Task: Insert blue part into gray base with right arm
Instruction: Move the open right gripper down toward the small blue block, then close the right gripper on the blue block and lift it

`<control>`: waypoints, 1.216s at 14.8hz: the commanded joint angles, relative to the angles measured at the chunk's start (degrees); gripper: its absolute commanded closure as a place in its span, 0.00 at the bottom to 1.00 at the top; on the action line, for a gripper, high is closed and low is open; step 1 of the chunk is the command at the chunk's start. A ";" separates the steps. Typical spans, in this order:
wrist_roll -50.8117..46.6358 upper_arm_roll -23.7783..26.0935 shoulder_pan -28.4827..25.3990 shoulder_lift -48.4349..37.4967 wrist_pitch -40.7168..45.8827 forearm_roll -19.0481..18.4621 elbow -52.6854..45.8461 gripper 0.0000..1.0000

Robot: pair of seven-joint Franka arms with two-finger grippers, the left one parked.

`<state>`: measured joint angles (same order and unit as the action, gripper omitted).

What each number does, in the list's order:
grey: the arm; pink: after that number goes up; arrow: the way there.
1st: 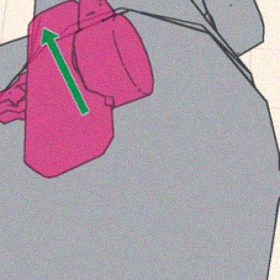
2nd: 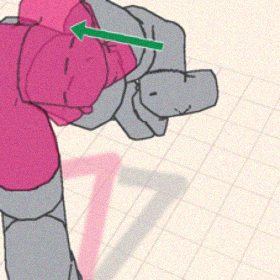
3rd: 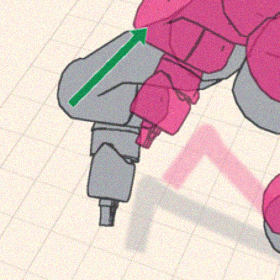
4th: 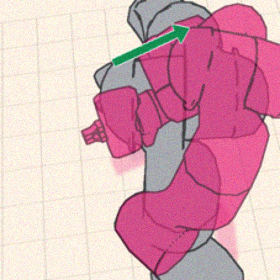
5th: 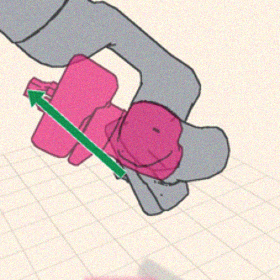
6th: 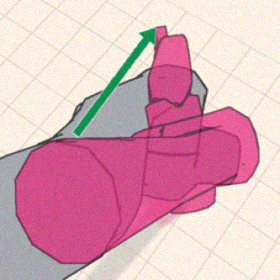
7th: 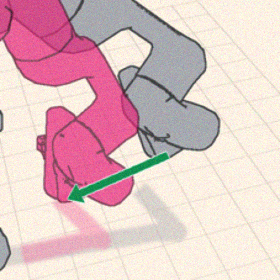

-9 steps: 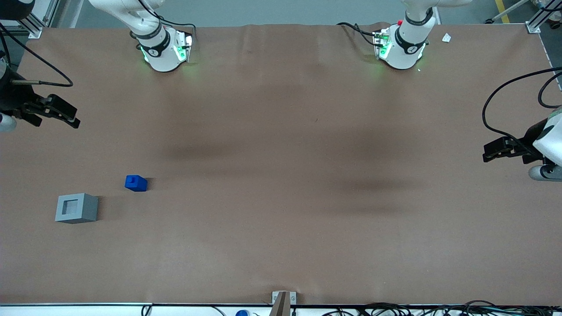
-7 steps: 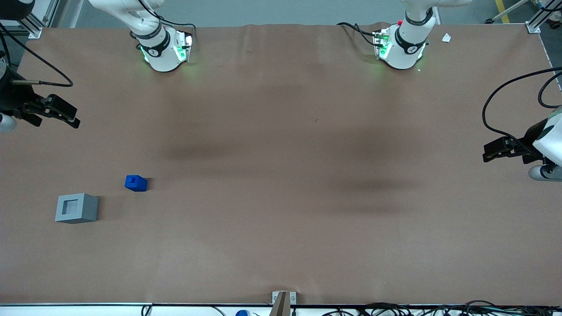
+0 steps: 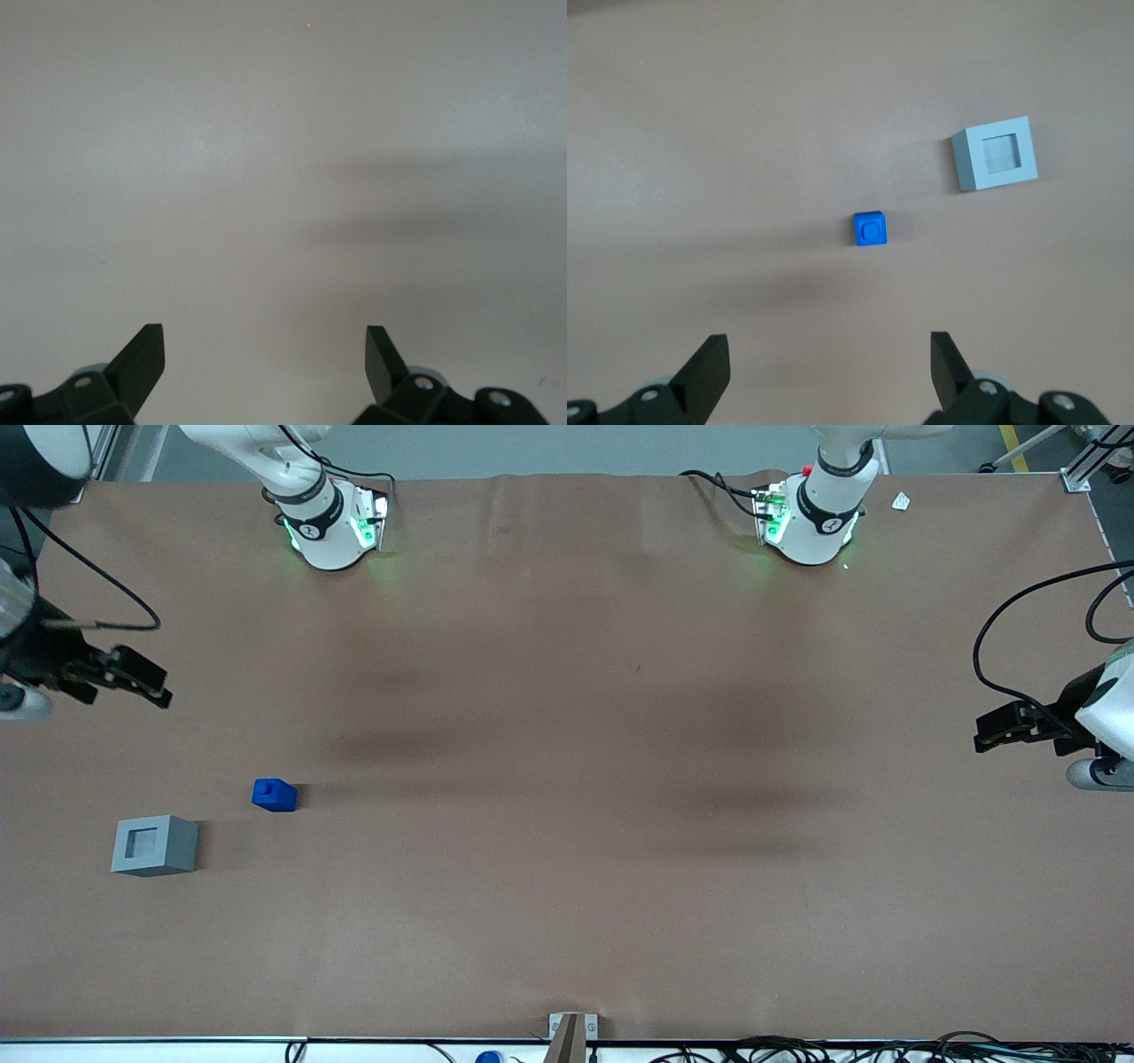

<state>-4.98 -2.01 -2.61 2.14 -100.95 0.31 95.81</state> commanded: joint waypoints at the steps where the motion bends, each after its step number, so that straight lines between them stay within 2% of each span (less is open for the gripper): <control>1: 0.23 -0.27 -0.38 2.16 -8.70 -0.84 7.70 0.00; 3: 0.41 -0.36 -0.46 3.21 -16.26 -1.19 12.28 0.00; 6: 1.11 -0.36 -0.20 6.37 -25.58 -5.31 17.29 0.00; 11: 1.64 -0.36 1.38 12.08 -42.29 -5.94 25.56 0.00; 13: 1.90 -0.36 1.30 14.29 -45.55 -6.02 26.79 0.02; 18: 4.89 -0.36 2.17 17.10 -46.27 -7.51 26.98 0.15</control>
<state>-1.71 -2.82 -1.85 19.61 -146.50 -5.48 121.86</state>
